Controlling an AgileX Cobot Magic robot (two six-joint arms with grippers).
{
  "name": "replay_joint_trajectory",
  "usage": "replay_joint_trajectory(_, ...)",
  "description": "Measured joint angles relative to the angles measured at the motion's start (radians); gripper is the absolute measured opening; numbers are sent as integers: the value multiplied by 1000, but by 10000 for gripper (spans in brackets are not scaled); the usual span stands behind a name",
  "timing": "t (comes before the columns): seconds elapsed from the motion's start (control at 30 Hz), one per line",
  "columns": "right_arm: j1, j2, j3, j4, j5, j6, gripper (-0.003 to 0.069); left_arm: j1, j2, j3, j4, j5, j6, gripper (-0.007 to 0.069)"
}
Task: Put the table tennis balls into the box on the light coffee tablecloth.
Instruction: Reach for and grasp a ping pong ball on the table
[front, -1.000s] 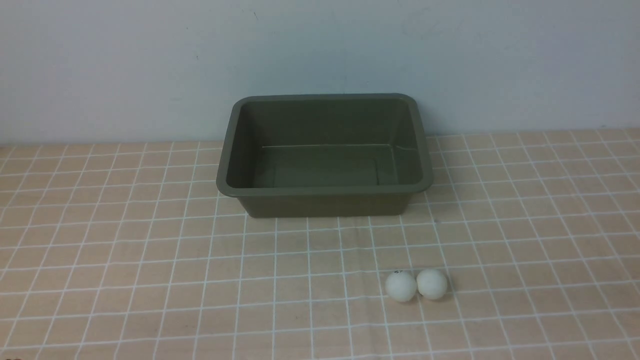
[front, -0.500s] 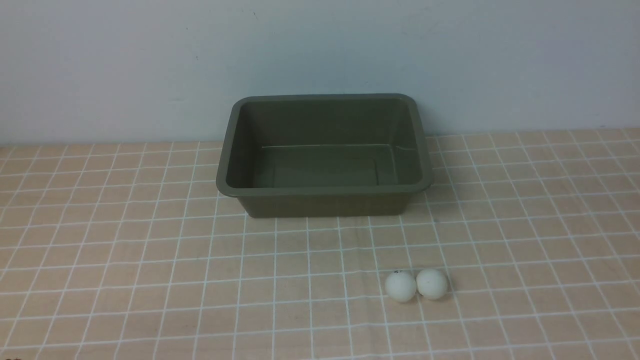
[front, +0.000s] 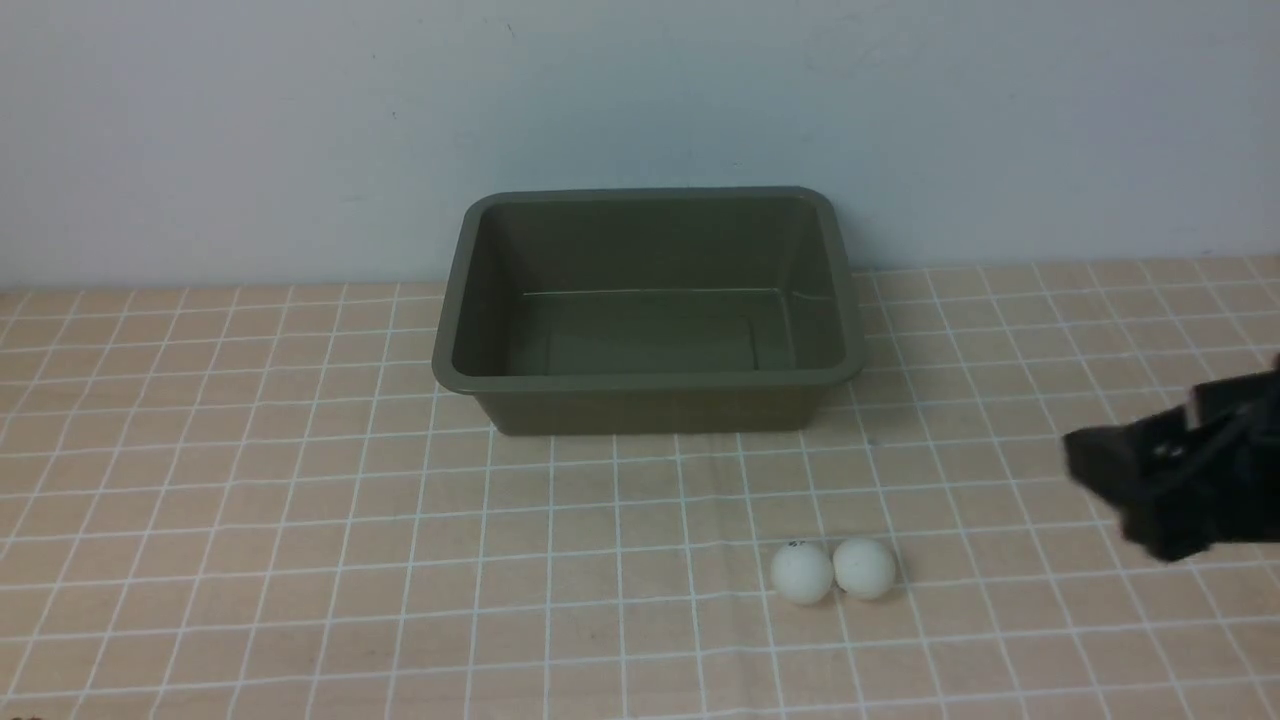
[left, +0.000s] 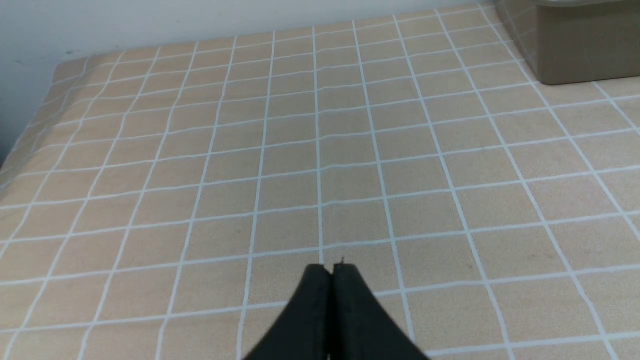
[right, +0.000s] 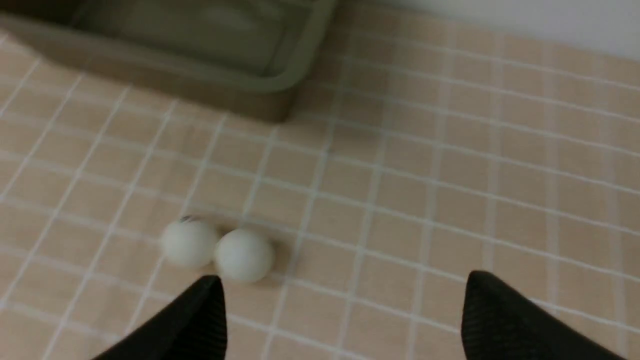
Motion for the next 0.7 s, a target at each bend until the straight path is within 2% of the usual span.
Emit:
replay_joint_trajectory(0.1,48,109,-55,92,53,-90,572,0,0,0,0,0,0,-69)
replay_joint_trajectory(0.2,63,194,-96,110,82,-136,572,0,0,0,0,0,0,-69)
replay_joint_trajectory(0.33,63,282,-143,112,127,-256,572,0,0,0,0,0,0,-69)
replay_joint_trajectory(0.4,63,338,-171,113,165,-414,572,0,0,0,0,0,0,-69)
replay_joint_trajectory(0.47,63,365,-185,119,185,-516,572,0,0,0,0,0,0,-69)
replay_joint_trajectory(0.7,63,439,-224,158,190,-749,572,0,0,0,0,0,0,-69)
